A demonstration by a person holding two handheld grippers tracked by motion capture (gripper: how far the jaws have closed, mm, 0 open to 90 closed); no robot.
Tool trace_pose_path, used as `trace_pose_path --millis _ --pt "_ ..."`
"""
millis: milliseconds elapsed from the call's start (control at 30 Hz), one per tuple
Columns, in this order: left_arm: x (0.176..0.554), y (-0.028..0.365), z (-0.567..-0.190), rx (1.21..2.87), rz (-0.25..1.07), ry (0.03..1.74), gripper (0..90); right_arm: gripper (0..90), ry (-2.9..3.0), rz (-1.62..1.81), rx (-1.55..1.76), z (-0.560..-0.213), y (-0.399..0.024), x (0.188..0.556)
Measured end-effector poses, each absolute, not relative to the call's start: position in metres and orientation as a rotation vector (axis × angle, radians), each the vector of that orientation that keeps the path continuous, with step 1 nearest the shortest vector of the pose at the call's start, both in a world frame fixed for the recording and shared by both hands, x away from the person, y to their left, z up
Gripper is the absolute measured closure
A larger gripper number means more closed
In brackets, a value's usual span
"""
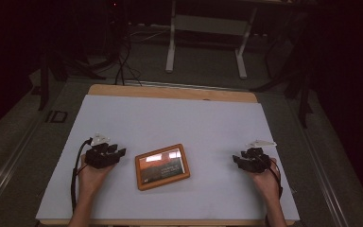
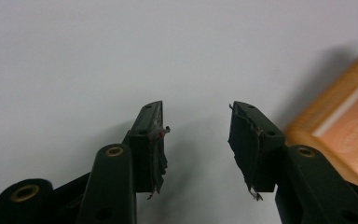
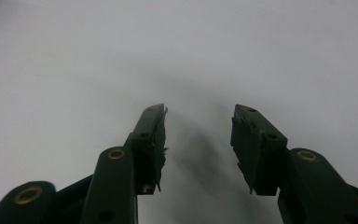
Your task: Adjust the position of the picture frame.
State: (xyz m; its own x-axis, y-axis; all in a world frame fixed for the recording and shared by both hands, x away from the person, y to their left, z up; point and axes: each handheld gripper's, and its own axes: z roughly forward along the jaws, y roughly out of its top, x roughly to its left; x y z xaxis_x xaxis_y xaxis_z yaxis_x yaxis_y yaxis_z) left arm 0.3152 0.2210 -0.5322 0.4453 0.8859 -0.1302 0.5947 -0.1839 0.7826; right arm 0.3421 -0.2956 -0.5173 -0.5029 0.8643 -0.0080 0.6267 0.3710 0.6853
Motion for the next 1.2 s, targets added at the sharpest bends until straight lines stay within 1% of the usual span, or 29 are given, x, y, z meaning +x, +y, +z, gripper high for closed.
trace_pose_path --millis 200,300,433,467,500,633,667,700,767,900,933,967,1200 --pt "0.309 0.209 -0.531 1.937 0.51 1.16 58.5 53.1 2.324 0.922 1.244 -0.514 -0.283 0.34" --pt "0.308 0.205 -0.532 1.963 0.495 1.144 58.1 54.8 2.343 0.993 1.213 -0.506 -0.277 0.339" --pt "0.306 0.202 -0.532 1.972 0.458 1.126 58.0 65.7 2.365 1.043 1.166 -0.499 -0.27 0.338" --pt "0.306 0.201 -0.531 1.967 0.435 1.133 58.0 70.9 2.362 1.063 1.153 -0.496 -0.266 0.336" --pt "0.306 0.201 -0.531 1.967 0.435 1.133 58.0 70.9 2.362 1.063 1.153 -0.496 -0.266 0.336" --pt "0.304 0.201 -0.529 1.953 0.395 1.123 58.0 80.2 2.352 1.122 1.115 -0.489 -0.256 0.333" --pt "0.304 0.2 -0.529 1.959 0.391 1.12 57.9 84.3 2.354 1.164 1.095 -0.486 -0.249 0.332" --pt "0.304 0.2 -0.529 1.959 0.391 1.12 57.5 84.3 2.354 1.164 1.095 -0.486 -0.249 0.332" --pt "0.303 0.2 -0.528 1.956 0.386 1.119 57.3 88.9 2.377 1.216 1.075 -0.485 -0.242 0.331" --pt "0.303 0.2 -0.527 1.95 0.378 1.116 56.7 90.0 2.41 1.278 1.031 -0.483 -0.224 0.327" --pt "0.303 0.2 -0.527 1.948 0.38 1.117 56.0 90.0 2.431 1.281 0.988 -0.481 -0.213 0.324" --pt "0.303 0.2 -0.527 1.944 0.38 1.117 56.0 90.0 2.431 1.281 0.988 -0.481 -0.213 0.324" --pt "0.303 0.197 -0.526 1.959 0.368 1.099 53.8 90.0 2.511 1.28 0.833 -0.476 -0.173 0.305"
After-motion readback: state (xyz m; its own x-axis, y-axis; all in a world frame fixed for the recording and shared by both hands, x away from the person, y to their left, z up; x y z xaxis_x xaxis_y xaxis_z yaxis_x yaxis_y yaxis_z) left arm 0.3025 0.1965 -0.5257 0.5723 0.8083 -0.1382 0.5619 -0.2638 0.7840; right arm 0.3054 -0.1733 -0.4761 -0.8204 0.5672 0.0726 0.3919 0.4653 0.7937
